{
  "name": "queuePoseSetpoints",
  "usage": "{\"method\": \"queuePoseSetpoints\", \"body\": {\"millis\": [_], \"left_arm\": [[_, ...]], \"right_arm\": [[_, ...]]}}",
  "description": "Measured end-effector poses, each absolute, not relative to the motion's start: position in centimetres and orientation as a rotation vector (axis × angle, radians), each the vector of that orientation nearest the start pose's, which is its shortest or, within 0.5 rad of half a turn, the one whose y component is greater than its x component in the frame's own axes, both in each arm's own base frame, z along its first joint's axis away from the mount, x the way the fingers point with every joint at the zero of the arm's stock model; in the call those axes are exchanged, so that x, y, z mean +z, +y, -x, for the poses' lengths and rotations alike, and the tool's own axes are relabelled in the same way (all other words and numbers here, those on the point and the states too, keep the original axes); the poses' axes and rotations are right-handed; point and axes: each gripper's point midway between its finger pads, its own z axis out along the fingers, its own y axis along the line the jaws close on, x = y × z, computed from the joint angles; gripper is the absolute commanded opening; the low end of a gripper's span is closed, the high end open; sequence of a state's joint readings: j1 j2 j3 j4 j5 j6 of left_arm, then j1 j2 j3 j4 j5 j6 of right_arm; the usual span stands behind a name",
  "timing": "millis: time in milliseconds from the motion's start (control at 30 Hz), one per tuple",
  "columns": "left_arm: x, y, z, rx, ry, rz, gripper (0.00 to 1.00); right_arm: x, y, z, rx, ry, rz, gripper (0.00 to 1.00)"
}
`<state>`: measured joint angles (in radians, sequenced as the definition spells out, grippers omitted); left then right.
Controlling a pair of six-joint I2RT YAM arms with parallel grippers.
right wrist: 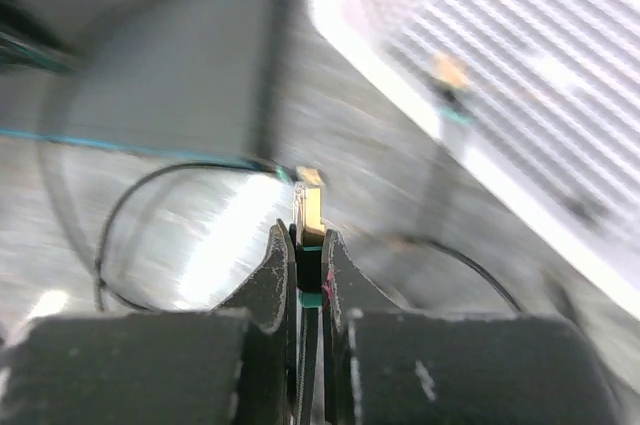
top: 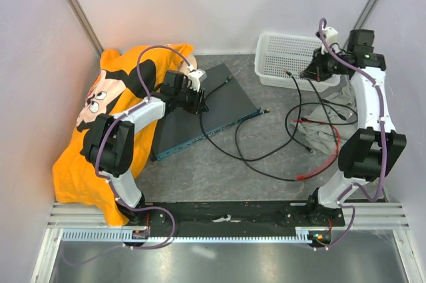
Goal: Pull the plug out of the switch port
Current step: Place the connector at the center of the board.
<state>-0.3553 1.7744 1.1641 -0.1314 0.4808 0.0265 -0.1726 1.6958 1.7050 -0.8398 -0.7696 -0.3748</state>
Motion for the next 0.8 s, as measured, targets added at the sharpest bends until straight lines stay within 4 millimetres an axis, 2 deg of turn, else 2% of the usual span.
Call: {"method": "queuePoseSetpoints", "body": {"millis": [100,200,300,333,367,433,500,533,567,633,700,767,800], "left_arm": [[10.3,-23.4,-39.8,-0.724,2.193,-0.681,0.39],[11.2,-23.5,-40.0,-0.725,2.169,-0.681,0.39],[12.3,-23.5,-39.9,-0.731,2.139,-0.685,0.39],[12.8,-23.6,-39.9,-0.734,2.127,-0.687,0.39],[13.1,-23.7,-39.8,-0.738,2.118,-0.686,0.39],[13.6,-23.6,-39.6,-0.744,2.108,-0.675,0.39],[13.9,-23.5,-39.1,-0.75,2.104,-0.663,0.39],[14.0,-23.4,-38.9,-0.752,2.105,-0.659,0.4],[14.2,-23.3,-38.6,-0.751,2.104,-0.656,0.4],[14.6,-23.1,-38.4,-0.744,2.099,-0.651,0.4],[15.1,-22.7,-38.3,-0.722,2.095,-0.638,0.42],[15.6,-22.3,-38.1,-0.695,2.09,-0.624,0.43],[15.8,-22.1,-38.0,-0.685,2.088,-0.619,0.45]], "right_arm": [[25.7,-0.3,-42.2,0.446,2.177,0.554,0.0],[26.6,-3.5,-42.4,0.287,2.198,0.563,0.02],[27.6,-4.6,-43.1,0.204,2.173,0.586,0.08],[27.7,-4.7,-43.4,0.191,2.166,0.586,0.12],[27.6,-4.8,-43.6,0.188,2.167,0.581,0.23],[26.9,-4.8,-44.3,0.198,2.175,0.567,0.34],[25.1,-4.9,-45.0,0.212,2.209,0.535,0.51],[23.9,-4.9,-45.2,0.228,2.236,0.517,0.71],[22.7,-4.9,-45.4,0.246,2.265,0.497,0.98],[21.2,-4.9,-45.6,0.28,2.309,0.454,0.98],[21.1,-4.0,-45.7,0.306,2.304,0.467,0.98],[22.5,-1.7,-45.6,0.305,2.25,0.55,0.98],[23.2,0.5,-45.1,0.305,2.215,0.625,0.98]]}}
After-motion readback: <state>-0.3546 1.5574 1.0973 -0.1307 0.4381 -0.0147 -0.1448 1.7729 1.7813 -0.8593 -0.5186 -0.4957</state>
